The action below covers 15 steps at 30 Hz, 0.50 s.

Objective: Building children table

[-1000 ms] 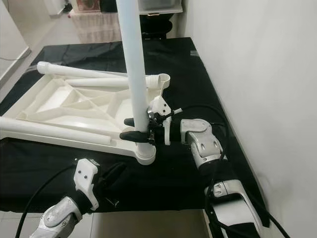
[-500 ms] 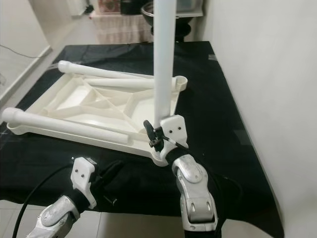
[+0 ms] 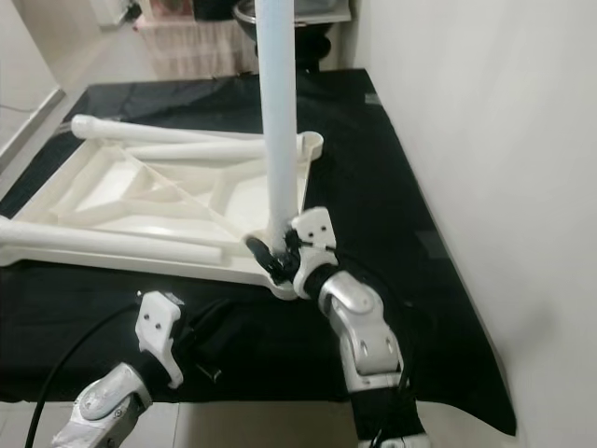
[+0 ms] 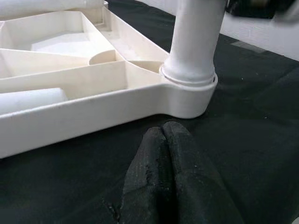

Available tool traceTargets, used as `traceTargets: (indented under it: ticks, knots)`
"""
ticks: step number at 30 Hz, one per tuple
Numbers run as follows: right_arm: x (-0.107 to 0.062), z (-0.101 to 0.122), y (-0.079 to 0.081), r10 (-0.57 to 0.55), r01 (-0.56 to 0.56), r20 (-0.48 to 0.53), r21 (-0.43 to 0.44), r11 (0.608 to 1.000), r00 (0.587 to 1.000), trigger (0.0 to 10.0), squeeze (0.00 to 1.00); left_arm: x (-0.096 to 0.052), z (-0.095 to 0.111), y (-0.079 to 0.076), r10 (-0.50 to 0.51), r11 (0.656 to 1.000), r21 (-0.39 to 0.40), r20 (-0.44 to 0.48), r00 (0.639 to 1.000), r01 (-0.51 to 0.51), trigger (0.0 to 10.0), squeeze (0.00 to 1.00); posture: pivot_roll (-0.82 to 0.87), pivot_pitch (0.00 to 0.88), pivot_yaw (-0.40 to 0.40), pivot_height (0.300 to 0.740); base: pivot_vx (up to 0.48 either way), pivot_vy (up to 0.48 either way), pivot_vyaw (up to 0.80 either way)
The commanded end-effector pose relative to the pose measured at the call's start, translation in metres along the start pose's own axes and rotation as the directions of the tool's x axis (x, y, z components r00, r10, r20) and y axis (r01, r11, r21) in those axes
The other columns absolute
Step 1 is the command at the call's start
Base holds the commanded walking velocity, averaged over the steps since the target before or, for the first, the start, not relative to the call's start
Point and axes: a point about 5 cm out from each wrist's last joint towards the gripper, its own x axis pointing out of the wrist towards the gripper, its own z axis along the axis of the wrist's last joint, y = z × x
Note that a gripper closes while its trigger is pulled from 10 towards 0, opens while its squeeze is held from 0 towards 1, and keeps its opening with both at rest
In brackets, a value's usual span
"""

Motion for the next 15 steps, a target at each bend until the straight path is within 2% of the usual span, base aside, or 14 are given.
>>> traceTargets:
  ticks: [1,4,5,7,8,10,11,13,14,15]
  knots:
    - [0.003,0.007,0.008,0.225,-0.226,-0.013,-0.046,0.973,0.974,10.0,0.00,-0.002,-0.005,-0.001,0.005,1.000,-0.002,-0.018,1.000,-0.005,10.0,0.00,0.02,0.142,0.020,0.740,0.000,0.000,0.00]
    - [0.003,0.007,0.008,0.225,-0.226,-0.013,-0.046,0.973,0.974,10.0,0.00,-0.002,-0.005,-0.001,0.005,1.000,-0.002,-0.018,1.000,-0.005,10.0,0.00,0.02,0.142,0.020,0.740,0.000,0.000,0.00]
    - [0.003,0.009,0.007,0.352,-0.355,-0.052,-0.094,0.930,0.935,10.0,0.00,-0.002,-0.005,-0.001,0.005,1.000,-0.003,-0.017,1.000,-0.005,10.0,0.00,0.02,0.140,0.020,0.740,0.000,0.000,0.00]
    - [0.003,0.009,0.007,0.352,-0.355,-0.052,-0.094,0.930,0.935,10.0,0.00,-0.002,-0.005,-0.001,0.005,1.000,-0.003,-0.017,1.000,-0.005,10.0,0.00,0.02,0.140,0.020,0.740,0.000,0.000,0.00]
    - [0.004,0.010,0.004,0.458,-0.469,-0.105,-0.137,0.872,0.883,10.0,0.00,-0.002,-0.006,-0.002,0.005,1.000,-0.003,-0.017,1.000,-0.005,10.0,0.00,0.03,0.138,0.015,0.740,0.000,0.000,0.00]
    - [0.004,0.010,0.004,0.458,-0.469,-0.105,-0.137,0.872,0.883,10.0,0.00,-0.002,-0.006,-0.002,0.005,1.000,-0.003,-0.017,1.000,-0.005,10.0,0.00,0.03,0.138,0.015,0.740,0.000,0.000,0.00]
    - [0.013,0.016,-0.009,0.533,-0.557,-0.167,-0.175,0.812,0.830,9.3,0.00,-0.001,-0.006,-0.003,0.004,1.000,-0.002,-0.017,1.000,-0.004,10.0,0.00,0.03,0.136,0.012,0.740,0.000,0.000,0.00]
    - [0.013,0.016,-0.009,0.533,-0.557,-0.167,-0.175,0.812,0.830,9.3,0.00,-0.001,-0.006,-0.003,0.004,1.000,-0.002,-0.017,1.000,-0.004,10.0,0.00,0.03,0.136,0.012,0.740,0.000,0.000,0.00]
    - [0.017,0.020,-0.013,0.553,-0.578,-0.172,-0.174,0.798,0.815,3.1,0.00,-0.001,-0.006,-0.004,0.004,1.000,-0.001,-0.018,1.000,-0.004,10.0,0.00,0.03,0.135,0.012,0.740,0.000,0.000,0.00]
    - [0.017,0.020,-0.013,0.553,-0.578,-0.172,-0.174,0.798,0.815,3.1,0.00,-0.001,-0.006,-0.004,0.004,1.000,-0.001,-0.018,1.000,-0.004,10.0,0.00,0.03,0.135,0.012,0.740,0.000,0.000,0.00]
